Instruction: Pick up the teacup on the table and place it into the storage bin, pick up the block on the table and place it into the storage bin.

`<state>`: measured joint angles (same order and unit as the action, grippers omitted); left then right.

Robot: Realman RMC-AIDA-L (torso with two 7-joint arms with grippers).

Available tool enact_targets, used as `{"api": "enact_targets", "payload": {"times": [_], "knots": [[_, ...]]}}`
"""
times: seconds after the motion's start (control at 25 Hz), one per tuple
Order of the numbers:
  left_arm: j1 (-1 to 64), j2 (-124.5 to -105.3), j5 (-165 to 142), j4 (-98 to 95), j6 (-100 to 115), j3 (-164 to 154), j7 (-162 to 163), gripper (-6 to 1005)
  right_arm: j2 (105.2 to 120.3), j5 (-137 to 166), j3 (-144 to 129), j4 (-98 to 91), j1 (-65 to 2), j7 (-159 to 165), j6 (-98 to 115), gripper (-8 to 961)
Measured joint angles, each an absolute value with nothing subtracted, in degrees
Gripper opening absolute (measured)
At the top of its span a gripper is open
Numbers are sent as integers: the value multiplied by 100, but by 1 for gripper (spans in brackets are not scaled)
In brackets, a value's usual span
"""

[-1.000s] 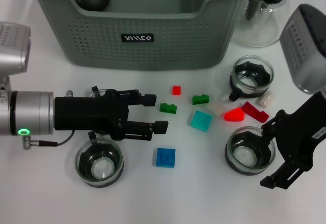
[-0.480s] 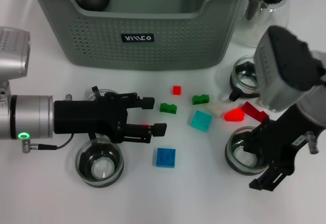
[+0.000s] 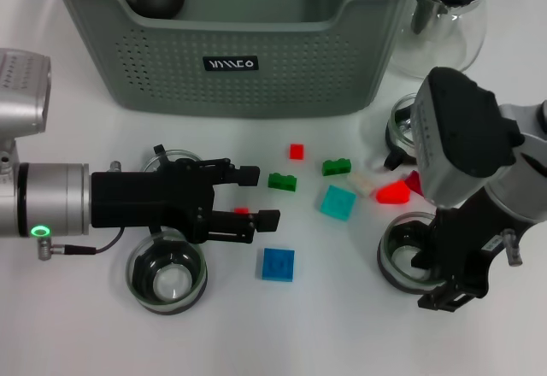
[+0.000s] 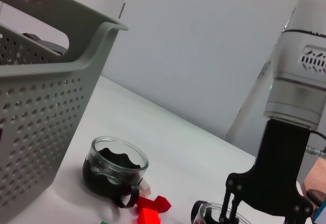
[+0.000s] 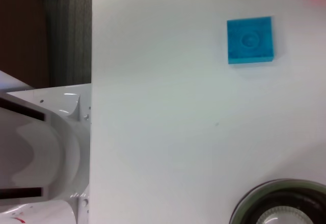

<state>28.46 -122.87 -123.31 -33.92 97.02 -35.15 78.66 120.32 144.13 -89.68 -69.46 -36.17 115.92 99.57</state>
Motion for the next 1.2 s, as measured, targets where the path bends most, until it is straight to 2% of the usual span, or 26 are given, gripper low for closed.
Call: {"api": "enact_targets", "payload": {"times": [0.16,0.36,0.6,0.8,0.96,1.2], "knots": [[2831,-12287,-12331,-3392,9703,-3516,7866,839,12033,14409,-9110,-6906,-3620,11593,9932,659],[2810,-12287,-12331,-3392,9681,-3516,7860,839,12047,14399,-9124,-6721,-3700,11660,9919,417],[2795,-12287,-12331,-3392,9661,-3516,7858,839,12050,14387,-9124,-6717,-3699,11797,9932,182],[2795,-12287,-12331,-3392,9664,-3523,7857,839,12046,14346,-9053,-6771,-3653,11802,9970,111],[2795,-12275,-12331,-3392,9685,-3524,7851,839,12026,14135,-8626,-7107,-3655,11799,10317,106],[2801,-12249,-12331,-3396,9657,-3522,7836,839,11999,13463,-7119,-7593,-4101,11867,11209,62]]}}
